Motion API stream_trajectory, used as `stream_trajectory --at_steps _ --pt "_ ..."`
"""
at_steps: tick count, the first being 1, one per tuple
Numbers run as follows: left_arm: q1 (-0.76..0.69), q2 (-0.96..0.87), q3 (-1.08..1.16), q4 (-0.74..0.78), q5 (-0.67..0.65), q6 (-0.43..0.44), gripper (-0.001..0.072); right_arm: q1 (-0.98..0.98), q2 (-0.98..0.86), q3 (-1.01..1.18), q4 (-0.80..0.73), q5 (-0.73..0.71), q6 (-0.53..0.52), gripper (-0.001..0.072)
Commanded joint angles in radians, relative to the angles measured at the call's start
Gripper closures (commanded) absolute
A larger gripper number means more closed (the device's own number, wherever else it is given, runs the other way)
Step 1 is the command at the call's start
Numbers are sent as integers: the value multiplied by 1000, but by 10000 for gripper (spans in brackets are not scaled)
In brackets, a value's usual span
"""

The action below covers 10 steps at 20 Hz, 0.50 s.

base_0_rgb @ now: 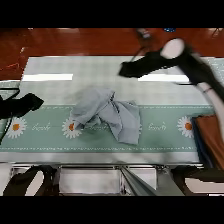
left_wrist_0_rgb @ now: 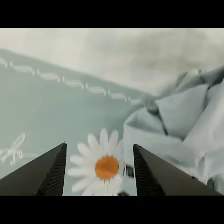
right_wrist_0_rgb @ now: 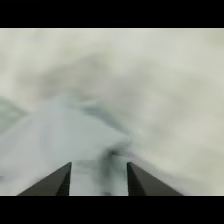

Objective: Fold the shirts.

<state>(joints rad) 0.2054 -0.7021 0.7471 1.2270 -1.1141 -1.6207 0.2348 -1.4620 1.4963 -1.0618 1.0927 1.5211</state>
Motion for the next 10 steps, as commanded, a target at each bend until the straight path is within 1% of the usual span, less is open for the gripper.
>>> stream_trajectory --at_steps 1,2,4,5,6,7,8,10 --pt "76 -72 -51 -273 -164 209 199 -313 194 -202 -124 126 33 306" --pt "70 -114 -82 -356 -174 274 198 -373 243 -306 -106 116 17 307" --pt "43 -217 -129 -470 -126 395 198 -460 336 -523 -38 79 -39 307" --pt "24 -272 -127 -501 -101 430 198 -481 373 -604 -10 66 -64 308" --pt "-3 -328 -124 -534 -59 494 198 -491 410 -677 4 50 -77 307" --pt "-38 -371 -118 -535 -1 552 198 -491 440 -730 6 37 -84 308" --pt "-74 -410 -113 -532 66 589 198 -488 465 -773 13 31 -85 308" --pt "-142 -474 -92 -531 155 592 198 -486 496 -826 40 33 -90 307"
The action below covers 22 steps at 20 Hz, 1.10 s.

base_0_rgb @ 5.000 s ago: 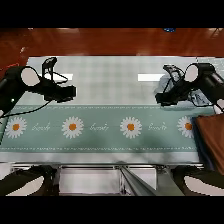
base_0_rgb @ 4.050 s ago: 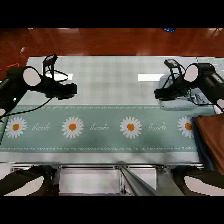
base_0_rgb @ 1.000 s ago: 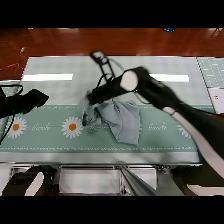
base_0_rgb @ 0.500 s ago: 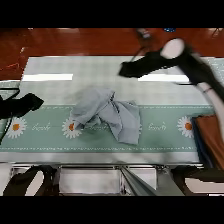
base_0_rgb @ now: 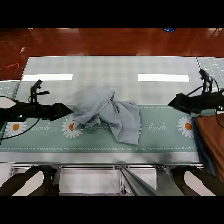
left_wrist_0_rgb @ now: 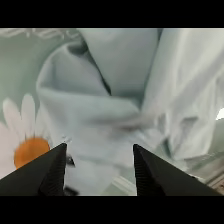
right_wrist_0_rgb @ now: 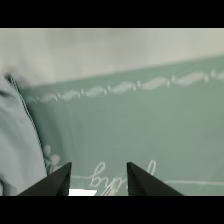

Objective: Fold the shirts.

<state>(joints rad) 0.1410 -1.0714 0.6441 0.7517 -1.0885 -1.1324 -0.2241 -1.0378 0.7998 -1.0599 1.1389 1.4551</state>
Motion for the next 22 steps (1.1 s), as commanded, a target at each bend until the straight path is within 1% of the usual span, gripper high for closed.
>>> stream_trajectory --at_steps 1,3,6,7,8,9,12,15,17,22 --pt "-118 -136 27 -56 148 104 197 -27 80 -145 49 -8 -25 308" --pt "-197 -195 58 -56 147 130 197 -8 81 -168 61 15 -29 308" --pt "-275 -272 98 -51 138 129 200 85 81 -191 58 5 -15 308" --pt "-281 -293 116 -48 116 126 233 121 81 -193 53 -5 -7 308" --pt "-277 -309 135 -41 77 126 470 157 80 -193 54 -14 8 308" --pt "-271 -318 153 -21 47 125 684 188 81 -193 55 -27 23 308" --pt "-243 -318 190 0 -5 125 688 268 62 -193 55 -47 51 308" --pt "-217 -318 202 0 -21 113 689 342 -34 -193 70 -74 56 308" --pt "-210 -317 201 0 -32 113 689 363 -100 -193 109 -97 51 308" --pt "-210 -318 201 0 -38 114 689 369 -212 -193 275 -122 -27 308"
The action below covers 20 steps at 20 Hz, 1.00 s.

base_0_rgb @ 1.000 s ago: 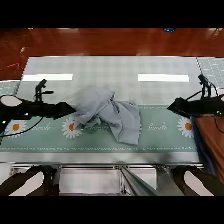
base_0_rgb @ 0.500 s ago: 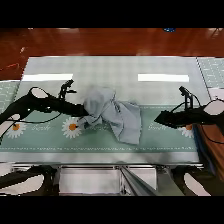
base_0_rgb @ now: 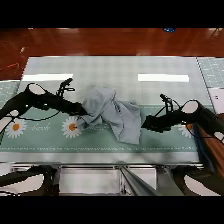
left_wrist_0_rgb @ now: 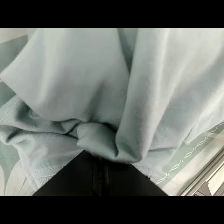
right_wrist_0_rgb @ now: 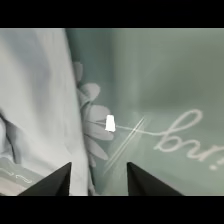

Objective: Fold the shirts.

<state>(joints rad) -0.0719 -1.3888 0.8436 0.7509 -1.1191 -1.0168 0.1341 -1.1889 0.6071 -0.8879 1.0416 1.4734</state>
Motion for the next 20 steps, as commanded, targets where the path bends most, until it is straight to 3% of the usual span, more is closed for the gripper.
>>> stream_trajectory --at_steps 1,5,7,9,13,16,20 --pt "3 -1 2 1 -8 -2 689 11 -86 2 155 -28 -77 309" --pt "3 -1 2 1 -8 -2 689 68 -188 20 285 -48 -154 331" --pt "3 0 2 1 -8 -2 689 93 -213 67 284 -47 -168 473" --pt "3 0 2 1 -8 -2 689 98 -212 124 283 -29 -220 687" --pt "30 15 102 -4 -51 -29 689 52 -204 354 206 127 -206 687" --pt "105 81 316 -45 -129 -63 689 -51 -145 633 116 195 -137 688" --pt "229 198 650 -53 -132 -163 689 -208 -54 1079 3 261 -76 688"
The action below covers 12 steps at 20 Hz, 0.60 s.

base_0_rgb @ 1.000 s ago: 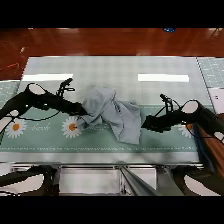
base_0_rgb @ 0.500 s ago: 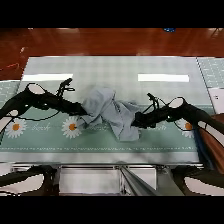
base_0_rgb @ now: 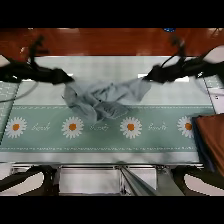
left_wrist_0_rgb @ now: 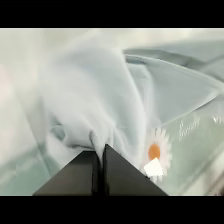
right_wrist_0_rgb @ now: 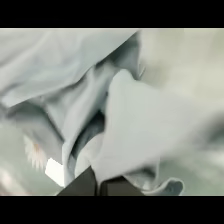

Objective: Fold the shirts.

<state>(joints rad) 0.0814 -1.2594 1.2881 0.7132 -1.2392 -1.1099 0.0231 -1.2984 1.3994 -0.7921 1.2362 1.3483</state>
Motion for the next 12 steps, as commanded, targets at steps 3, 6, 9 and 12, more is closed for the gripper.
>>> stream_trajectory --at_steps 3,6,9,12 --pt "153 150 381 -15 -12 -121 689 -175 142 513 -135 99 54 688" --pt "208 255 457 -15 -13 -135 689 -214 282 563 -210 100 53 688" --pt "246 377 459 -14 -51 -134 689 -215 404 562 -346 153 61 688" --pt "255 463 457 40 -129 -134 688 -215 507 496 -465 279 95 688"
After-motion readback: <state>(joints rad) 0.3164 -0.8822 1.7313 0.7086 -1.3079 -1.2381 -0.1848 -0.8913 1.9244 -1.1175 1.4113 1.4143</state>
